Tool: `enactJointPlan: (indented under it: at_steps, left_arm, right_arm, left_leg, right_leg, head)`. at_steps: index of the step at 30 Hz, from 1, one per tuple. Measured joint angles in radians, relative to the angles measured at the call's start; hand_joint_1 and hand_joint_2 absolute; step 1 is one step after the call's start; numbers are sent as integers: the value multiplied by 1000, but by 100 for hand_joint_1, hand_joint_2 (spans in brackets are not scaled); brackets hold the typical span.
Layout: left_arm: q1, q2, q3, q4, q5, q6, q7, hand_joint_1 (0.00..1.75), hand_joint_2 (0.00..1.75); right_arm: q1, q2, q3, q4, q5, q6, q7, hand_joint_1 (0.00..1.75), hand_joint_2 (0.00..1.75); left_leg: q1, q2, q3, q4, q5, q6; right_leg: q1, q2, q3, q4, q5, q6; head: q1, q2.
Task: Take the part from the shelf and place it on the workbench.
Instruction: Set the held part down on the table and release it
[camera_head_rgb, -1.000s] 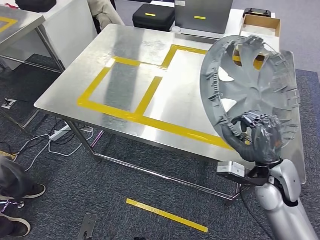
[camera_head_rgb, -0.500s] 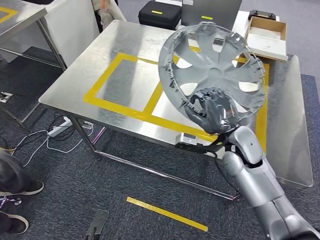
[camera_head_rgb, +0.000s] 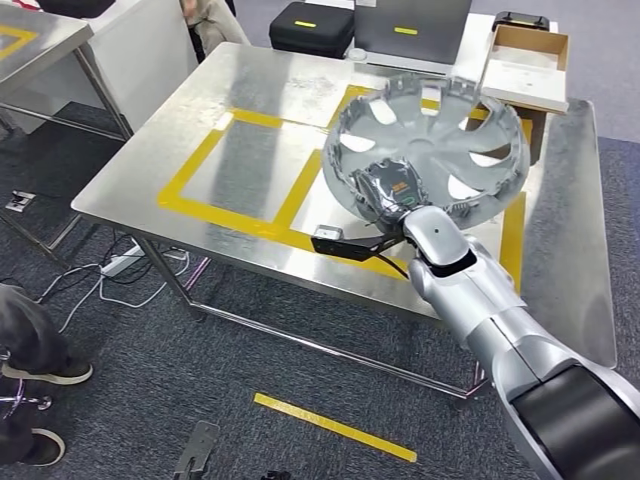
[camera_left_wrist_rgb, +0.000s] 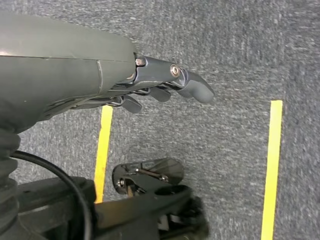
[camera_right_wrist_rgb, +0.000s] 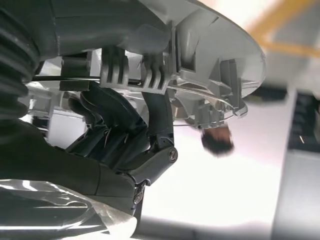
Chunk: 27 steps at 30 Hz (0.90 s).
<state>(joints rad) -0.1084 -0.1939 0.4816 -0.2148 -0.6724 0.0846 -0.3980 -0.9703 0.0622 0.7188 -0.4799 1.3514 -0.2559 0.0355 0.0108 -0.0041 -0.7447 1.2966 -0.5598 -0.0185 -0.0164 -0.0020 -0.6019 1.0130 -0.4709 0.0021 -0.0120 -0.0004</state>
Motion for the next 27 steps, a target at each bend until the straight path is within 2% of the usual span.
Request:
enactJointPlan:
  at_steps: [1, 2, 3, 4, 5, 7, 9, 11, 14, 15, 16, 17, 19, 20, 21, 24, 26, 27]
  left_arm:
    - [2, 3, 1, 0, 2, 4, 0, 0, 175]
    - [3, 6, 1, 0, 5, 7, -1, 0, 175]
    - [4, 8, 2, 0, 8, 9, -2, 0, 175]
    - [5, 10, 3, 0, 9, 10, -3, 0, 175]
    - [6, 11, 3, 0, 11, 11, -5, 0, 175]
    - [9, 13, 5, 0, 13, 13, -8, 0, 175]
    - [11, 13, 8, 0, 14, 15, -10, 0, 175]
    - [10, 13, 10, 0, 14, 16, -11, 0, 175]
    - [11, 13, 12, 0, 16, 17, -12, 0, 175]
    - [13, 13, 14, 0, 16, 17, -12, 0, 175]
    - [15, 13, 16, 0, 17, 18, -13, 0, 175]
    - [17, 13, 18, 0, 18, 19, -14, 0, 175]
    - [21, 12, 20, 0, 20, 23, -17, 0, 175]
    - [23, 12, 21, 0, 20, 26, -18, 0, 175]
    - [25, 12, 23, 0, 20, 29, -19, 0, 175]
    - [27, 13, 27, 0, 20, 35, -24, 0, 175]
    - [25, 16, 28, 0, 18, 35, -29, 0, 175]
    - [23, 18, 28, 0, 17, 34, -30, 0, 175]
  right_arm:
    - [-1, 0, 1, 22, -4, 27, 12, 175, 175]
    - [-3, 0, 0, 42, -9, 56, 24, 175, 175]
    - [-4, -1, -1, 59, -12, 82, 32, 175, 175]
    - [-5, -2, -2, 73, -14, 99, 38, 175, 175]
    - [-6, -3, -3, 84, -15, 109, 41, 175, 175]
    - [-7, -4, -3, 102, -15, 119, 44, 175, 175]
    - [-9, -6, -3, 115, -15, 123, 45, 175, 175]
    - [-14, -7, -3, 124, -14, 127, 46, 175, 175]
    - [-19, -14, -3, 137, -14, 154, 59, 175, 175]
    - [-19, -20, -4, 143, -16, 167, 65, 175, 175]
    - [-19, -29, -5, 148, -18, 175, 69, 175, 175]
    - [-20, -39, -7, 152, -21, 179, 71, 175, 175]
    - [-28, -61, -15, 156, -26, 180, 71, 175, 175]
    - [-33, -70, -20, 158, -28, 180, 70, 175, 175]
    - [-36, -76, -24, 159, -31, 179, 69, 175, 175]
    - [-35, -87, -37, 164, -36, 171, 58, 175, 175]
    - [-34, -88, -47, 165, -44, 155, 45, 175, 175]
    - [-33, -85, -51, 165, -49, 147, 37, 175, 175]
  left_leg:
    - [2, 0, 18, -46, 35, 0]
    - [5, 0, 45, -114, 75, 0]
    - [5, 0, 72, -176, 103, 1]
    - [5, -1, 91, -223, 116, 4]
    - [4, -1, 101, -247, 117, 7]
    - [1, -1, 102, -255, 110, 19]
    - [2, 0, 104, -259, 112, 33]
    - [4, 2, 106, -263, 114, 44]
    - [1, 3, 107, -262, 112, 51]
    - [0, 3, 108, -262, 112, 52]
    - [-1, 2, 109, -262, 111, 53]
    - [-2, 1, 111, -262, 110, 54]
    - [-4, -3, 115, -261, 108, 53]
    - [-6, -5, 115, -260, 107, 51]
    - [-7, -5, 113, -259, 107, 47]
    - [-6, -5, 111, -260, 108, 32]
    - [-6, -4, 100, -228, 83, 20]
    - [-4, -4, 81, -182, 56, 15]
  right_leg:
    - [-1, 2, 2, 1, -1, 2]
    - [-1, 3, 3, 2, -4, 5]
    - [1, 5, 2, 4, -6, 9]
    - [2, 7, 0, 6, -8, 14]
    - [4, 9, -3, 7, -8, 20]
    - [3, 11, -6, 5, -6, 30]
    - [1, 10, -17, 19, -21, 40]
    - [1, 9, -48, 78, -59, 44]
    - [1, 8, -130, 247, -124, 46]
    - [1, 8, -152, 289, -131, 47]
    - [2, 8, -157, 293, -118, 46]
    - [2, 8, -142, 257, -88, 44]
    - [6, 6, -76, 120, -18, 33]
    - [9, 5, -44, 60, 0, 27]
    - [12, 4, -24, 23, 7, 22]
    - [11, 4, -11, -1, 6, 15]
    - [4, 4, -4, -12, 12, 7]
    - [1, 4, -1, -15, 14, 5]
  head:
    - [0, 0]
    - [0, 0]
    - [0, 0]
    - [0, 0]
    - [1, 0]
    - [2, 0]
    - [4, 0]
    - [8, 0]
    - [9, 0]
    - [9, 0]
    - [10, 0]
    - [10, 0]
    - [9, 0]
    - [9, 0]
    - [8, 0]
    - [9, 0]
    - [5, 0]
    - [3, 0]
